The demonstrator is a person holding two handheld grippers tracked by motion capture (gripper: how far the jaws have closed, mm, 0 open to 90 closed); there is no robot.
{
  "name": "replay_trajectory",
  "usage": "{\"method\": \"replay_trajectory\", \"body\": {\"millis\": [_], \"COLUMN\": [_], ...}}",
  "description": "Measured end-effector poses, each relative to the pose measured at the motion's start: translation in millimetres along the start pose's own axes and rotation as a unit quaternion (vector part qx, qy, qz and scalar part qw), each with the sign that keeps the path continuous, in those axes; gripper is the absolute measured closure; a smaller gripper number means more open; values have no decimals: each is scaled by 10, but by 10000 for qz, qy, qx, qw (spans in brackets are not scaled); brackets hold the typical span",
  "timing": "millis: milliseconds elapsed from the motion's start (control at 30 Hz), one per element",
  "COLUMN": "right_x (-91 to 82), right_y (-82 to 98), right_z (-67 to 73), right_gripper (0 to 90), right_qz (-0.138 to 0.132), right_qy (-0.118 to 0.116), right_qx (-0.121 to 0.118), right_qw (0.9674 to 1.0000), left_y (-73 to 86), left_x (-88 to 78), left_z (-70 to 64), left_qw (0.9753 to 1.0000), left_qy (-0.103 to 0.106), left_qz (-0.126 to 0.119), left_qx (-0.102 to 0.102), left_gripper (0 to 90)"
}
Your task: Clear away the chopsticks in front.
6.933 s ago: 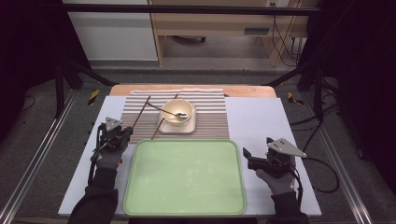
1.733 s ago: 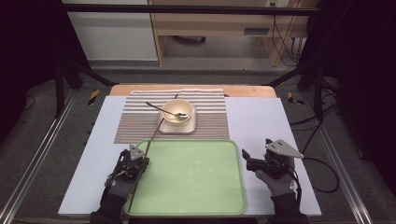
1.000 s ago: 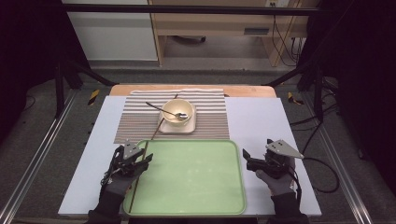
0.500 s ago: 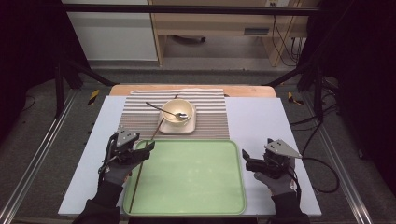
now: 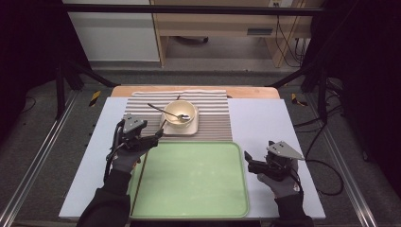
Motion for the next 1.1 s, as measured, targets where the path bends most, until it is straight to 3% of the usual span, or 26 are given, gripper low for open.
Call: {"method": "replay_trajectory", "body": {"millis": [333,400,567,967,1100], "right_x": [5,4,6,-18,-11], "right_y": [-3,0,1,-11,-3], "right_z": [-26,-26,-35,-60,-65], "right_gripper": [64,65,73,93,98], "right_qz": [47,58,50,-31,-13], "right_qy": [34,38,33,-2,-5], "right_qx": [21,0,46,104,74], "right_qw": [10000,10000,10000,9999,10000], "left_y": [82,108,144,207,269], "left_x": [276,341,463,696,783], "left_z": [76,83,131,261,297], "left_qw": [9997,9993,9993,9964,9957], "left_qy": [7,-8,-60,-154,-122], "left_qz": [238,352,349,800,895], "left_qx": [4,119,104,240,193], "left_gripper": [288,290,309,335,358]}}
Point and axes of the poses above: each handheld gripper's, and its own axes: x roughly forward along the jaws, y roughly out of its underside, z roughly to its left, the point moved 4 cm from there along x, roughly forward along the jaws, and after that the axes turned 10 degrees about x, right-handed, at the moved point
